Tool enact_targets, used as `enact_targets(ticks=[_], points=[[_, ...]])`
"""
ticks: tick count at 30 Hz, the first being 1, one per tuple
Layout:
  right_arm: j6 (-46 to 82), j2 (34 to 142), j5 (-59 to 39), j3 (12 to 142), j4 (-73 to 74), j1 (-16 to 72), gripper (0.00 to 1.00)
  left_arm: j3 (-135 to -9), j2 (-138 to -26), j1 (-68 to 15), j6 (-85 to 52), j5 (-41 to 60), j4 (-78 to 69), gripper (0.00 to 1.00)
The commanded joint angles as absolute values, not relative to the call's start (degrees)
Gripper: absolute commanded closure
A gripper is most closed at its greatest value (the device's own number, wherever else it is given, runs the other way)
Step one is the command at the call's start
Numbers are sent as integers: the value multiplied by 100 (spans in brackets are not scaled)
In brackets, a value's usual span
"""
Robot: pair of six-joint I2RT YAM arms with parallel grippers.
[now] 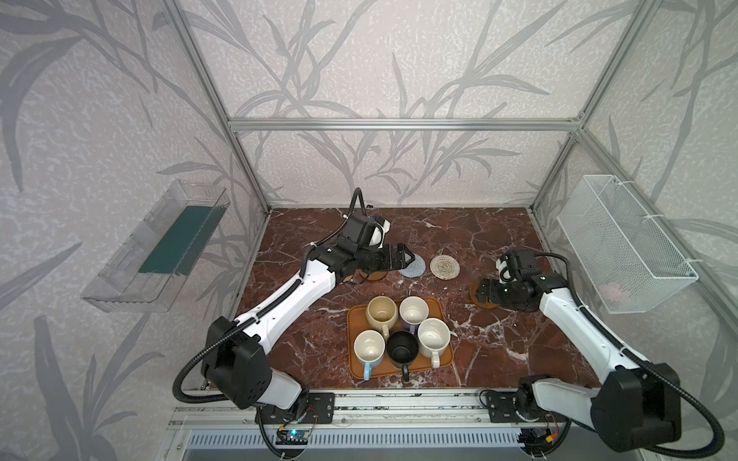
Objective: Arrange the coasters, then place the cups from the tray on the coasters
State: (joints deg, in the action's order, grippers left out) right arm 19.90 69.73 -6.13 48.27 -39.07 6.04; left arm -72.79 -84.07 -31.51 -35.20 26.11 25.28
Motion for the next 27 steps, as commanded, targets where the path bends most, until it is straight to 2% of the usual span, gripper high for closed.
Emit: enact_targets(ticks=[1, 4, 9, 18, 27], points=[[2052, 7156, -508, 4694, -3465, 354, 15, -7148, -8349, -3206, -3734, 2654, 2383, 1], [1942, 7529, -472, 4746, -3503, 134, 15, -6987, -8347, -3234, -3925, 2688, 2037, 1], [1862, 8084, -384, 5007, -3630, -41, 20, -6963, -8215, -3305, -3836, 2140, 2035, 1], [1749, 8767, 180, 5447, -3666, -71, 32, -6952, -8323, -3314, -3823, 2266, 1911, 1], [1590, 9435, 67, 5919, -3780, -79, 35, -6952, -8323, -3307, -3683, 2273, 1945, 1]])
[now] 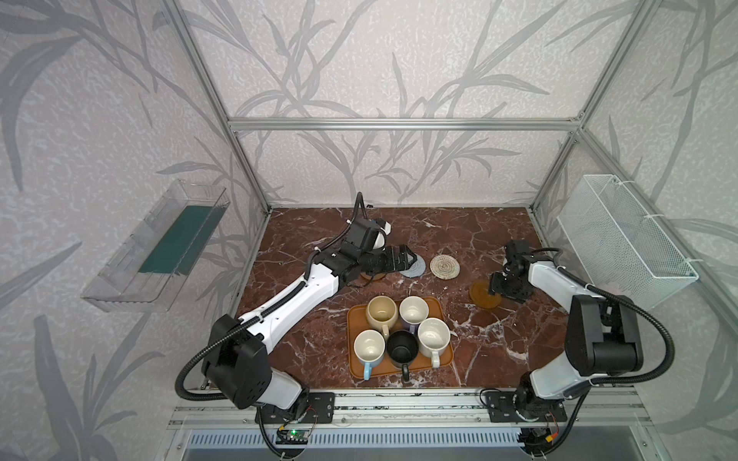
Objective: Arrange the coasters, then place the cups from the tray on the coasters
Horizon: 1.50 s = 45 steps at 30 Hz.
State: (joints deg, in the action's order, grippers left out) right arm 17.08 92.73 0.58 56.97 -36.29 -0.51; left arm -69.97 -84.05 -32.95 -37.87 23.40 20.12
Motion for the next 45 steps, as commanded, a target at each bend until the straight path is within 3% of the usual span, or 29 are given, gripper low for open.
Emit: enact_targets(ticks=[1, 18, 31, 45], points=[[1574, 9509, 45, 5972, -3805, -79, 35, -6952, -8330, -3311, -3674, 2288, 1943, 1], [1421, 10231, 81, 6201, -3942, -59, 41, -6952, -8306, -3305, -3604, 2288, 1979, 1], [1463, 10688, 455, 6728, -4165, 53, 59, -6958, -8293, -3309, -3578, 2318, 2009, 1], [1365, 11475, 625, 8033, -4559, 36, 60, -6978, -8262, -3305, -3487, 2285, 2095, 1]])
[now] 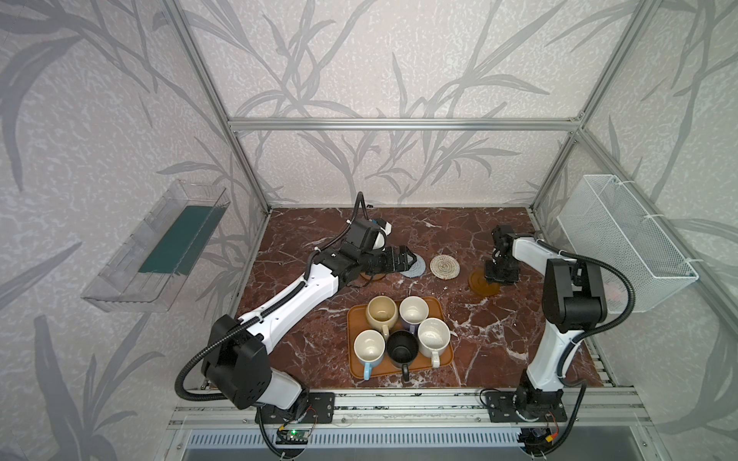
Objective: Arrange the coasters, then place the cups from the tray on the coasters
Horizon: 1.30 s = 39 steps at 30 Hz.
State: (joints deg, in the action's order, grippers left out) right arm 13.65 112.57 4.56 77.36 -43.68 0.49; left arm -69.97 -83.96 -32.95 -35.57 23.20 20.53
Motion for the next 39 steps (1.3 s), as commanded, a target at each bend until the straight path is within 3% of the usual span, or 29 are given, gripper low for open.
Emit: enact_targets(ticks=[1, 15, 32, 39], points=[[1350, 11550, 605, 8141, -4582, 35, 59, -6979, -8270, -3307, -3481, 2294, 2100, 1], [1273, 12278, 600, 9107, -4902, 45, 59, -7005, -8485, -3305, -3488, 2363, 2026, 1], [1363, 12310, 431, 9338, -4949, 132, 59, -7004, -8561, -3309, -3503, 2478, 1977, 1], [1292, 12162, 523, 9636, -5321, 176, 46, -7107, -8529, -3308, -3403, 2479, 2159, 1]])
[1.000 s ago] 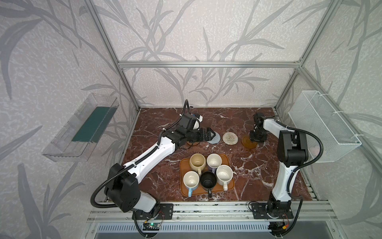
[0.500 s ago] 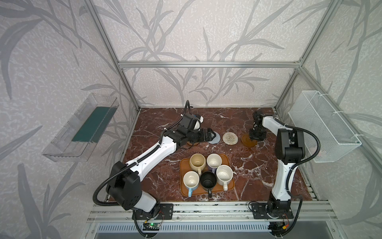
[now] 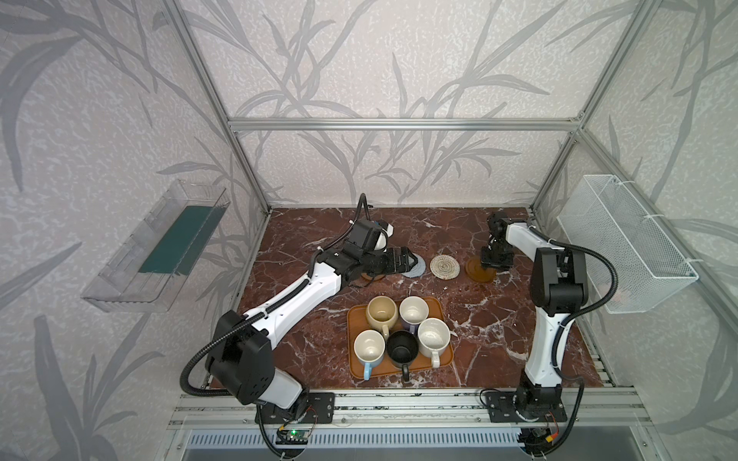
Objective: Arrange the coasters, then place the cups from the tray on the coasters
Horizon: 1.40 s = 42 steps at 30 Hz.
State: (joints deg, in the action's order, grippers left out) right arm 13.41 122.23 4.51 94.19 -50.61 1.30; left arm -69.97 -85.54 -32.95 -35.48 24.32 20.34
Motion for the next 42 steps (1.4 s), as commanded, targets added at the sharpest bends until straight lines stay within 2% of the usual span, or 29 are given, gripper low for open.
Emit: enact_targets(ticks=[1, 9, 10, 12, 14, 15, 18, 23, 29, 33, 39, 42], points=[[1289, 12116, 520, 9634, -5323, 177, 45, -7119, -8521, -3309, -3381, 2463, 2189, 1], [1379, 11540, 369, 9423, -5319, 223, 40, -7091, -8344, -3299, -3326, 2311, 2328, 1], [1390, 11401, 367, 9367, -5288, 251, 35, -7109, -8325, -3294, -3314, 2312, 2398, 1], [1382, 11073, 248, 9224, -5238, 340, 15, -7134, -8275, -3294, -3298, 2349, 2576, 1], [1340, 10784, 145, 9138, -5268, 447, 3, -7154, -8232, -3297, -3287, 2352, 2801, 1], [1327, 10643, 107, 9115, -5330, 511, 1, -7145, -8191, -3299, -3308, 2326, 2919, 1], [1394, 10154, 46, 8905, -5409, 733, 1, -7048, -7985, -3301, -3364, 2202, 3200, 3], [1596, 9086, -632, 8073, -5051, 1131, 1, -7005, -7638, -3303, -3246, 1910, 3959, 8], [2037, 8161, -642, 7412, -5066, 1943, 1, -6965, -7339, -3327, -3410, 1528, 4862, 15], [2463, 7495, -888, 6934, -4662, 2440, 1, -6623, -7036, -3365, -3701, 1633, 4876, 19], [2920, 7043, -1112, 6515, -4038, 3084, 1, -6162, -6955, -3673, -4265, 1531, 4817, 32], [3137, 7053, -1257, 6405, -3767, 3157, 1, -6161, -7101, -3845, -4323, 1447, 4859, 34]])
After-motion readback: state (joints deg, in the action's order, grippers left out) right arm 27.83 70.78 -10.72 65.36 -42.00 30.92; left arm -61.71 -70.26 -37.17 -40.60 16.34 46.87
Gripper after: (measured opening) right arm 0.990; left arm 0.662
